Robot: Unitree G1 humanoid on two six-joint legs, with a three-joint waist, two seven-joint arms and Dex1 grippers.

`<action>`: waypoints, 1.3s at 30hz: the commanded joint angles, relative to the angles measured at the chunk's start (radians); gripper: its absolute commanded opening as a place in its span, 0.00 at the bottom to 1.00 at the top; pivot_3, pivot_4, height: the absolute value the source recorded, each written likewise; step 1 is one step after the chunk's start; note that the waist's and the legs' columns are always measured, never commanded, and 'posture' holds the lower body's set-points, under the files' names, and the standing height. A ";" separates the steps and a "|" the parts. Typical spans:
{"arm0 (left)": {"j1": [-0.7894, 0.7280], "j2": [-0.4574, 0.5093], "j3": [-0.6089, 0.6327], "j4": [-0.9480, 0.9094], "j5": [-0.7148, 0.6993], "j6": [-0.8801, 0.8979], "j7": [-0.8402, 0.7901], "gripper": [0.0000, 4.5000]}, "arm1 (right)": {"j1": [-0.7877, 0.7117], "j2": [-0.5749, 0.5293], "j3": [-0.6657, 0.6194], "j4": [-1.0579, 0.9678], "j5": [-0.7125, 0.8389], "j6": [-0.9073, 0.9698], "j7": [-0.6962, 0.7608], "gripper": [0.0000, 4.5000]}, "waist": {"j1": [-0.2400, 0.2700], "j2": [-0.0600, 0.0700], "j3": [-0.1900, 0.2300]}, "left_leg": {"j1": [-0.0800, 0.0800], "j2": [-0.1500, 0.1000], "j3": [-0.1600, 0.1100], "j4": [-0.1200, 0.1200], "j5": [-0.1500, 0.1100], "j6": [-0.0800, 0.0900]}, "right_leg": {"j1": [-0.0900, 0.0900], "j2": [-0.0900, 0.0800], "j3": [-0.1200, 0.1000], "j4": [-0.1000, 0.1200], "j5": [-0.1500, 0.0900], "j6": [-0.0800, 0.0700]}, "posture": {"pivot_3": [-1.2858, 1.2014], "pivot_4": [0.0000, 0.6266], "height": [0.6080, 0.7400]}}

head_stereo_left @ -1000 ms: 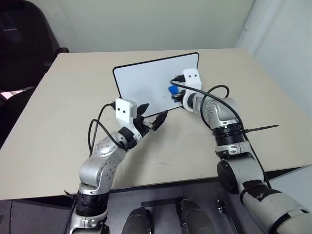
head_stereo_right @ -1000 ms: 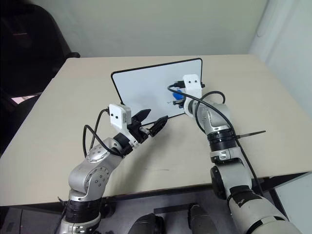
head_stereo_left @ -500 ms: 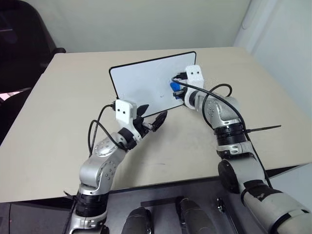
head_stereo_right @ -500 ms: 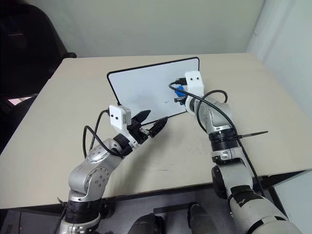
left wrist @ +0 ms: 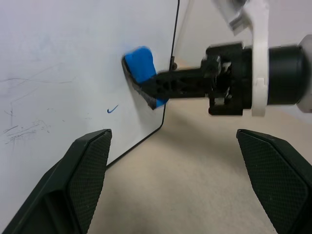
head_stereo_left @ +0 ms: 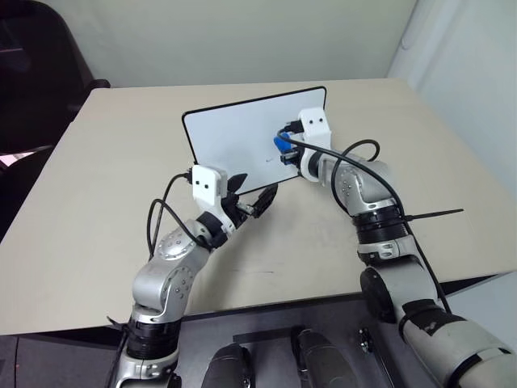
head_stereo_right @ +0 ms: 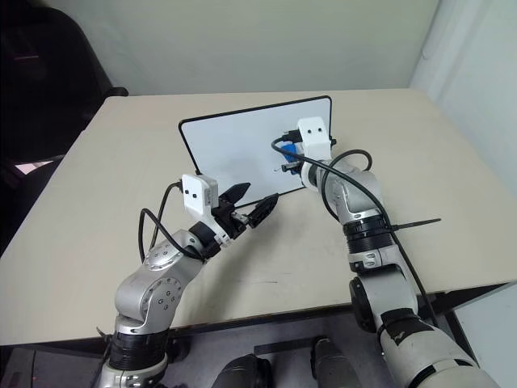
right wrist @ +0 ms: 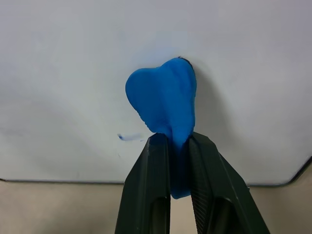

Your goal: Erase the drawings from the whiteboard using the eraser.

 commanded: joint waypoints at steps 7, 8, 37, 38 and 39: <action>0.000 0.004 0.006 -0.037 -0.005 -0.015 -0.003 1.00 | 0.011 -0.014 0.044 -0.014 -0.010 0.033 0.056 0.08 | 0.001 0.000 0.000 | 0.000 0.000 0.000 0.000 0.000 0.000 | 0.000 0.000 0.000 0.000 0.000 0.000 | 0.52 0.24 1.00; 0.001 0.004 0.006 -0.037 -0.005 -0.015 -0.003 1.00 | 0.017 -0.015 0.060 -0.037 -0.005 0.038 0.077 0.08 | 0.001 0.000 0.000 | 0.000 0.000 0.001 0.000 0.000 0.000 | 0.001 0.000 0.000 0.000 0.000 0.000 | 0.52 0.24 1.00; -0.001 0.012 0.007 -0.005 0.000 -0.046 -0.025 1.00 | -0.025 -0.032 0.002 -0.032 -0.001 0.035 0.055 0.08 | 0.014 0.000 0.000 | 0.000 -0.001 0.000 0.001 -0.001 -0.001 | 0.000 -0.001 0.000 0.001 0.000 0.000 | 0.52 0.24 1.00; -0.001 0.011 0.005 -0.003 0.001 -0.048 -0.025 1.00 | -0.017 -0.028 0.024 -0.059 0.003 0.053 0.075 0.08 | 0.011 0.000 0.000 | 0.000 -0.001 0.001 0.001 -0.001 -0.001 | 0.000 -0.001 0.000 0.001 0.000 0.000 | 0.52 0.24 1.00; -0.001 0.010 0.002 -0.002 0.002 -0.050 -0.025 1.00 | -0.010 -0.026 0.040 -0.077 0.002 0.065 0.087 0.08 | 0.009 0.000 0.000 | 0.000 -0.001 0.001 0.001 -0.001 -0.001 | 0.000 -0.001 0.000 0.002 0.000 0.000 | 0.52 0.24 1.00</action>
